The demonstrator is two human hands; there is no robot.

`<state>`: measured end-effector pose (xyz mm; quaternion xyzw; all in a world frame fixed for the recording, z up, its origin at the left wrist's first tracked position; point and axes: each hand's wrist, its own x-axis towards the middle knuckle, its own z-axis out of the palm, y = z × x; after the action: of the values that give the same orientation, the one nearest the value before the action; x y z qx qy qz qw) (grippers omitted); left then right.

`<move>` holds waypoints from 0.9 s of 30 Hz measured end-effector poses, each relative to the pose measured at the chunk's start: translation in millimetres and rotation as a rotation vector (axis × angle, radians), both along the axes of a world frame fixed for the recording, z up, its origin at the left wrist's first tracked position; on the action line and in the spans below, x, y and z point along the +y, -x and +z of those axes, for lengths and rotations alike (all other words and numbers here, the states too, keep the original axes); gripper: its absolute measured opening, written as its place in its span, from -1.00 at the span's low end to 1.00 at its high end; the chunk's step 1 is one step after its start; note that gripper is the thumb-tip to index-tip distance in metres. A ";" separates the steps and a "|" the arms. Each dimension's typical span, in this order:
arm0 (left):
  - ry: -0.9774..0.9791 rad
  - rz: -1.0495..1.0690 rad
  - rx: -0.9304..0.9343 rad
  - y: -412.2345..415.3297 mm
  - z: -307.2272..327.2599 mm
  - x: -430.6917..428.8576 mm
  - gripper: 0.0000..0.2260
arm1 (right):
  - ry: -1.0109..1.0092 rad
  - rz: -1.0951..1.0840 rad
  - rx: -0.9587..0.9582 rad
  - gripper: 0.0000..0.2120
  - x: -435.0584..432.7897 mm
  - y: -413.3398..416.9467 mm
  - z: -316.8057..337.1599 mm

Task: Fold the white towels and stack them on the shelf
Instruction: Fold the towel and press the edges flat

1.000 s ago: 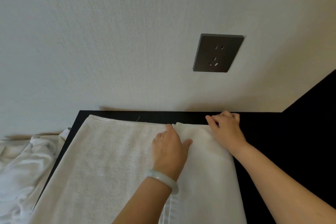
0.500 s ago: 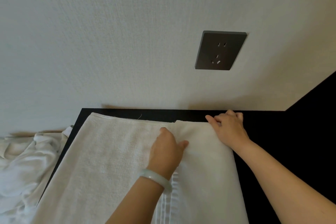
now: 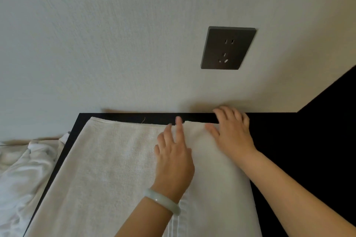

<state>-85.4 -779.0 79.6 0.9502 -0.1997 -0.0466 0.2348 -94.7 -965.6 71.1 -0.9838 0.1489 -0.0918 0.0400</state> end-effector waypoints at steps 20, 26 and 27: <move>-0.227 -0.241 -0.009 19.9 -12.1 34.1 -0.46 | -0.156 -0.118 0.293 -0.33 67.8 89.4 -13.0; -0.342 -0.132 -0.039 51.2 -28.5 114.7 -0.43 | -0.103 -0.043 0.242 -0.34 122.5 127.4 -17.8; -0.369 -0.132 -0.044 55.8 -32.3 121.8 -0.42 | -0.103 -0.025 0.260 -0.35 129.8 132.8 -21.5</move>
<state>-141.2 -657.2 47.3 0.9627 -0.2549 -0.0769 0.0487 -227.4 -835.9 49.7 -0.9821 0.1697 0.0437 0.0698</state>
